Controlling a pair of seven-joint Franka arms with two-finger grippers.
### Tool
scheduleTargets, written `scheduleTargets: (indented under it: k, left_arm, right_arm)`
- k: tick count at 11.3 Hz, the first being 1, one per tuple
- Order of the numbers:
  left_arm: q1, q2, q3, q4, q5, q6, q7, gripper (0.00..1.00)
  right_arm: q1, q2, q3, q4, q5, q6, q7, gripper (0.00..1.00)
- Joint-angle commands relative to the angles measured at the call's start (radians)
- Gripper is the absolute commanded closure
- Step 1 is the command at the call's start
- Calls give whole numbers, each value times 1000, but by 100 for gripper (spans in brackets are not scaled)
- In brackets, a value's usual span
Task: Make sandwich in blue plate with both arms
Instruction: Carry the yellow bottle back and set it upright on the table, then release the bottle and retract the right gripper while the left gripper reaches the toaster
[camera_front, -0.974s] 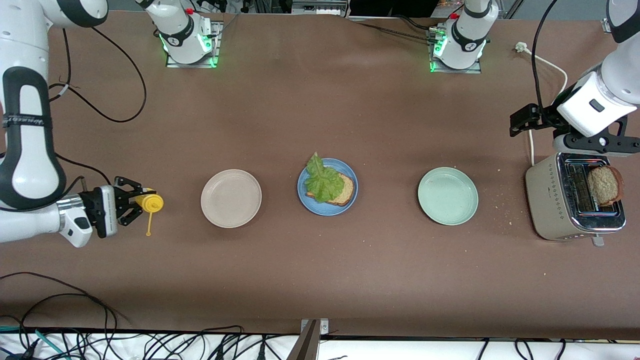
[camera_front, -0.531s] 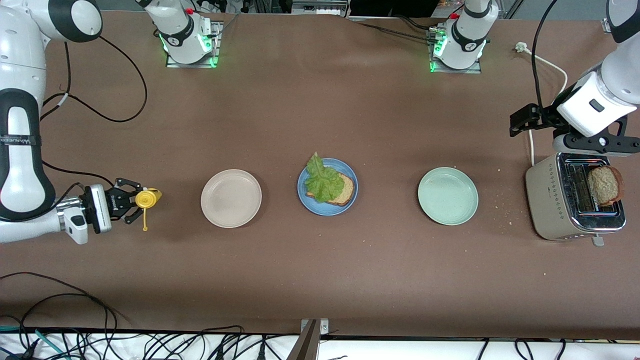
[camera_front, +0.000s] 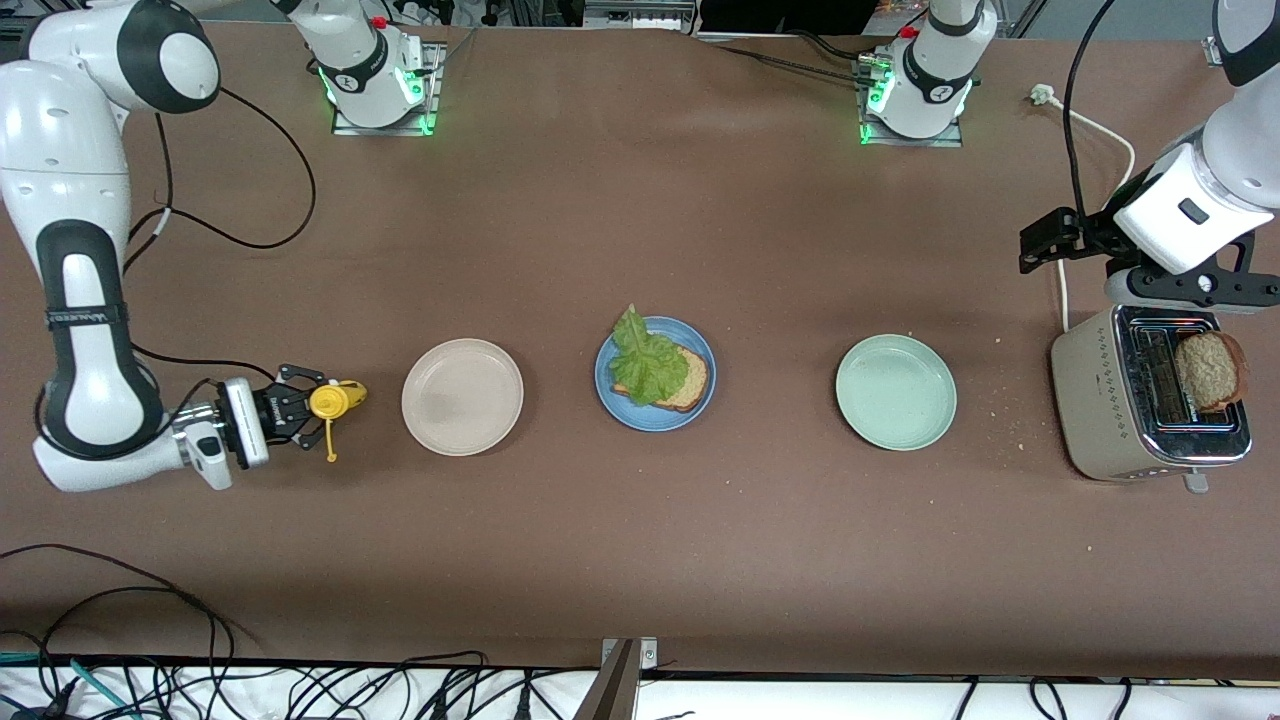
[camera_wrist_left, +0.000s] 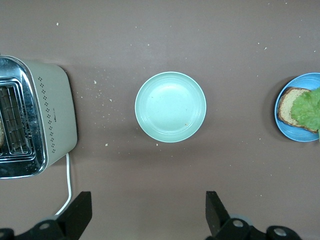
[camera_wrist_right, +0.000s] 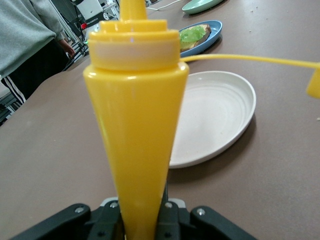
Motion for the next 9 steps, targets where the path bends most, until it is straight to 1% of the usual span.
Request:
scheduleTargets:
  k: [1, 4, 7, 8, 9]
  left_arm:
    - [4, -3, -3, 7, 5, -12, 8, 0]
    - [3, -3, -3, 7, 5, -12, 8, 0]
    - [4, -3, -3, 6, 5, -12, 9, 0]
    - [4, -3, -3, 6, 3, -12, 9, 0]
    - [4, -3, -3, 6, 3, -12, 8, 0]
  right_arm:
    - [-15, 69, 30, 22, 29, 38, -60, 100]
    - [-15, 92, 41, 22, 32, 79, -86, 100]
    - [-15, 106, 49, 22, 57, 93, -96, 100]
    - [-15, 106, 49, 22, 57, 95, -96, 96]
    - [-15, 105, 49, 22, 57, 93, -111, 72]
